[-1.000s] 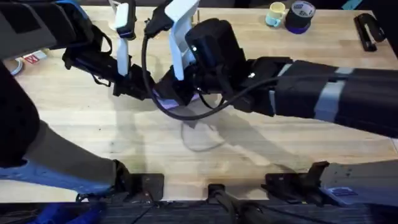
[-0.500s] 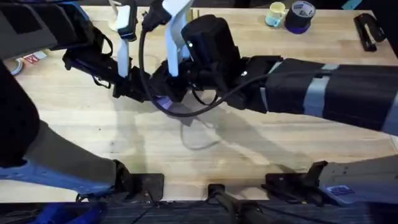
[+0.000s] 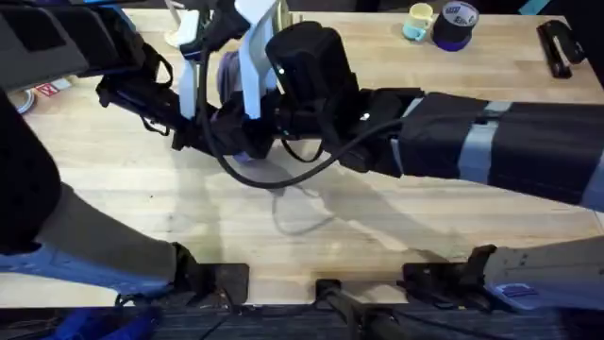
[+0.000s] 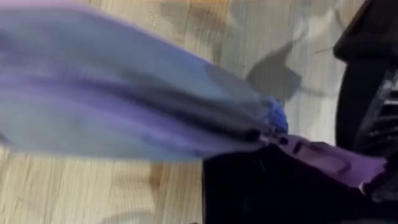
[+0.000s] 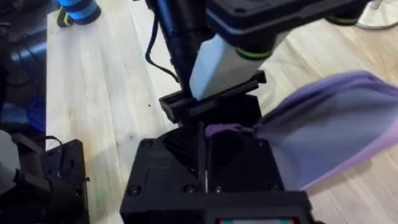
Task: Unzip the bag, pick up the pens from the table one at a time and place them inside, then zip the bag closed.
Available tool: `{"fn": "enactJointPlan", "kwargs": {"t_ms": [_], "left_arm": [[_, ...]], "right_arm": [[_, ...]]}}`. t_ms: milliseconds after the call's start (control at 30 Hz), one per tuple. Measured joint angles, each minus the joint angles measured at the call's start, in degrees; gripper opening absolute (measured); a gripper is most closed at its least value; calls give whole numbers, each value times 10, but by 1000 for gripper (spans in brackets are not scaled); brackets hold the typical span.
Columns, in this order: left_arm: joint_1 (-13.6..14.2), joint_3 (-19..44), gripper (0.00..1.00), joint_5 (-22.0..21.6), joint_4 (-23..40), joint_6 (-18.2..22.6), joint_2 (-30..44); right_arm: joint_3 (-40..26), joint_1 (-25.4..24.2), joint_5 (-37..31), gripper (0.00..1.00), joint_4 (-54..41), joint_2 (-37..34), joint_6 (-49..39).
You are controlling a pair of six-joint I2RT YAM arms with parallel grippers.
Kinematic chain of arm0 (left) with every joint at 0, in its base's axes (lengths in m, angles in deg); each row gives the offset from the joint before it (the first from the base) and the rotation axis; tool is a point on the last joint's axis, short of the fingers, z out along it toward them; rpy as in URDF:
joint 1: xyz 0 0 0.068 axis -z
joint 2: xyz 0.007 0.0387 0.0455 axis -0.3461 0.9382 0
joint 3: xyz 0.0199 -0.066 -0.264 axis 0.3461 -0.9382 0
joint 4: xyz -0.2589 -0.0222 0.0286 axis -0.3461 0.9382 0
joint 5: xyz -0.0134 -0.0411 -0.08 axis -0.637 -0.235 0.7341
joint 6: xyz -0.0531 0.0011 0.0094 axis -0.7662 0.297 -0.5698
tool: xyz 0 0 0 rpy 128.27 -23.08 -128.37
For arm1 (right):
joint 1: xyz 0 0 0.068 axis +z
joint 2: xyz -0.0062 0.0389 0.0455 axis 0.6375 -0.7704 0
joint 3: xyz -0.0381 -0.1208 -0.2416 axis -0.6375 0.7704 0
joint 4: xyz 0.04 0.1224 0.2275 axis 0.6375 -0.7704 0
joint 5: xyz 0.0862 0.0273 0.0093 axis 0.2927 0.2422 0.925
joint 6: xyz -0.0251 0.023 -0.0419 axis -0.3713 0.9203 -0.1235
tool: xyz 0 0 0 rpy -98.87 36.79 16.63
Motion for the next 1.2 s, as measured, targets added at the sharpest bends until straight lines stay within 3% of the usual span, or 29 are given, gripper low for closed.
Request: {"fn": "enactJointPlan", "kwargs": {"t_ms": [733, 933, 1000, 1200], "left_arm": [[-6, -1, 43, 4, 2, 7, 0], [4, 10, 43, 60, -27, 2, 0], [4, 10, 43, 60, -25, 2, 0], [4, 10, 43, 61, -25, 2, 0]], "right_arm": [[-21, 17, -15, 50, 6, -3, 2], [-68, 77, 75, 916, 39, 35, 3], [-71, 75, 89, 989, 29, 63, 0], [-74, 10, 101, 997, -85, 117, -1]]}}
